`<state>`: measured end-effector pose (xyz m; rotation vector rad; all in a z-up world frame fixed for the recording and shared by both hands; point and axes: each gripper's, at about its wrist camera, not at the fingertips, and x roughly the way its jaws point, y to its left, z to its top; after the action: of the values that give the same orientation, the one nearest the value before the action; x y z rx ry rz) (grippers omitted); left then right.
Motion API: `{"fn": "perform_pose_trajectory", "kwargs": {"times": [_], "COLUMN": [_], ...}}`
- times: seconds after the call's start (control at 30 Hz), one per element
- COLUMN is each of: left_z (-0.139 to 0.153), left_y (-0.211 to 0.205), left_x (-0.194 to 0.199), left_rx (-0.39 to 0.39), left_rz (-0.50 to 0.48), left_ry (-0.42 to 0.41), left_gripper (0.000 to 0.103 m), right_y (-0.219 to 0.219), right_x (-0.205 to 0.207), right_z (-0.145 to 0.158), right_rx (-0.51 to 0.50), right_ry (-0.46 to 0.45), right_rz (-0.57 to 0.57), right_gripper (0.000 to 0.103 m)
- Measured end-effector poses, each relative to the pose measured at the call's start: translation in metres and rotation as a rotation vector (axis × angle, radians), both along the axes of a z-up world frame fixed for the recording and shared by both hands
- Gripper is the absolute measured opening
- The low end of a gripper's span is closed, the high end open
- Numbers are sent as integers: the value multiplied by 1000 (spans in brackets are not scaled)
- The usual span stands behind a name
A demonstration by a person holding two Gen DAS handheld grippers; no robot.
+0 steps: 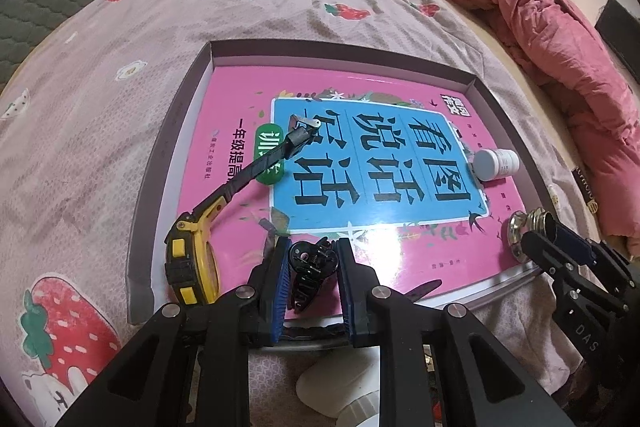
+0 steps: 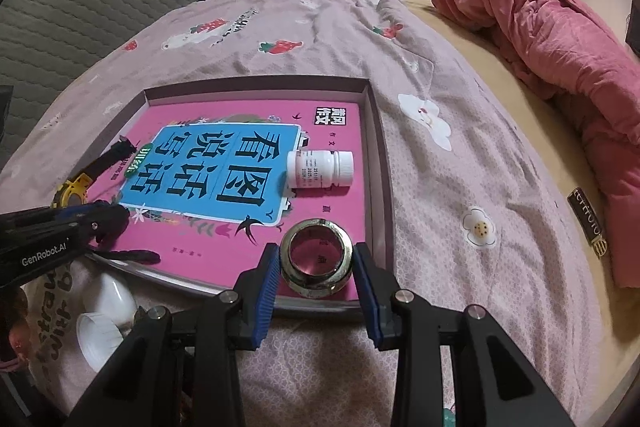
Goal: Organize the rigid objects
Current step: 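Release the ring with the right gripper while the left gripper lowers the hair clip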
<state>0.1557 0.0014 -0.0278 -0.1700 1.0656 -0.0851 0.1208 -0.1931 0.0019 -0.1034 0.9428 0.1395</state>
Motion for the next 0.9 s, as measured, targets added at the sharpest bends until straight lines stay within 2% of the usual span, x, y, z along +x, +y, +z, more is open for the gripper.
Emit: {"fn": "perform_pose_trajectory", "kwargs": {"times": [0.67,0.9], "left_z": [0,-1], "left_y": [2,4], "left_x": [0,0], "left_rx": [-9,-18], "left_rz": [23,29], "left_ry": [7,6], "left_gripper": [22,22], "right_y": [-1,-3], "right_x": [6,0], "right_z": [-1,3], "right_rx": [6,10], "right_ry": [31,-4], "right_rz": [-13,-9], "right_gripper": [37,37]}}
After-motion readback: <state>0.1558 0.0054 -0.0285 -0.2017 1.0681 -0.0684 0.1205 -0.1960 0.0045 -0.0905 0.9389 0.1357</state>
